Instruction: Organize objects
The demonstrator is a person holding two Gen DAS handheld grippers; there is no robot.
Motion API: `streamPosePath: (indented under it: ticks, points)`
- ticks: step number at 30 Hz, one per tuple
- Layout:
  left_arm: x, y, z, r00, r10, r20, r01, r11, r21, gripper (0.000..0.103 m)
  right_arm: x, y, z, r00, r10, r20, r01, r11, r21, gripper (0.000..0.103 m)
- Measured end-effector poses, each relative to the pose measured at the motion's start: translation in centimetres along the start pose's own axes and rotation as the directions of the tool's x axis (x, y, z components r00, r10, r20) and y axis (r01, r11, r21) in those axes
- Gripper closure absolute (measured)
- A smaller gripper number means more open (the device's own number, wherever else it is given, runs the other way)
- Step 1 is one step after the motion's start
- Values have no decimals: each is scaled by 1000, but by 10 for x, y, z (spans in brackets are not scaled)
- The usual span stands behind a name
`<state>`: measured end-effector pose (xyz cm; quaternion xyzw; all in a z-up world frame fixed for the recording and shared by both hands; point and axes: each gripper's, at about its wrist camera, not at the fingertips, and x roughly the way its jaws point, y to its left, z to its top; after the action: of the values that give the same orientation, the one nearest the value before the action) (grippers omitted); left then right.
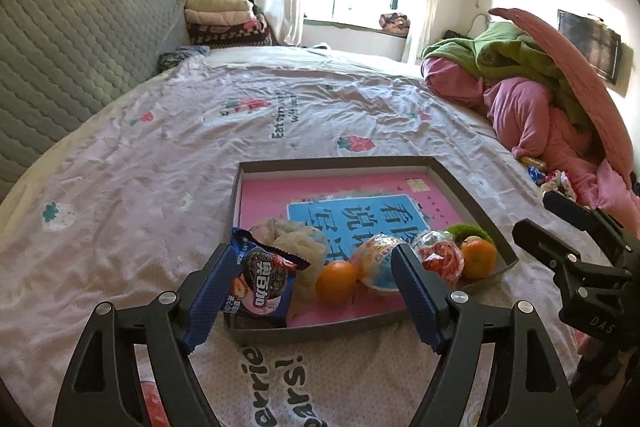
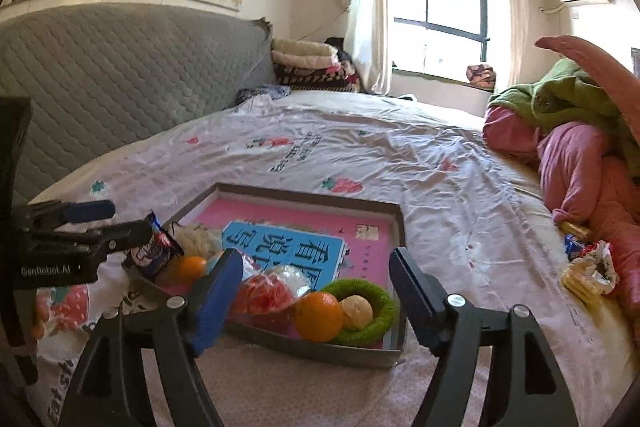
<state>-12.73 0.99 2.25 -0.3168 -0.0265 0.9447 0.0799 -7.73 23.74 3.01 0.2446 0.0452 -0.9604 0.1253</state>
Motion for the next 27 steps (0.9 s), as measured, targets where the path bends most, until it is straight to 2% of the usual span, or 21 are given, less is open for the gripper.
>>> streamPosePath:
  ticks: [4, 6, 11, 14, 18, 27]
  points:
    - [-10, -3, 1, 1000, 15, 24, -15, 1000, -5, 23, -9, -1, 1, 999, -47, 15, 47, 998, 31, 26]
    - [-15, -2, -1, 999, 30, 31, -30, 1000, -9, 23, -11, -1, 0, 999, -46, 16, 45, 998, 49, 25]
    - [-20, 1, -11, 999, 42, 5, -42, 998, -39, 23, -18, 7, -4, 999, -54, 6, 53, 998, 40, 25]
    - [-23, -1, -17, 998, 66, 2, -66, 998, -18, 23, -23, 12, -6, 998, -55, 6, 55, 998, 32, 25]
    - [-28, -4, -25, 999, 43, -13, -43, 998, -43, 23, -31, 19, -7, 998, -62, 12, 62, 998, 17, 25]
    - [-39, -4, -39, 996, 85, -31, -87, 994, -71, 23, -46, 25, -8, 998, -58, 6, 58, 998, 36, 25]
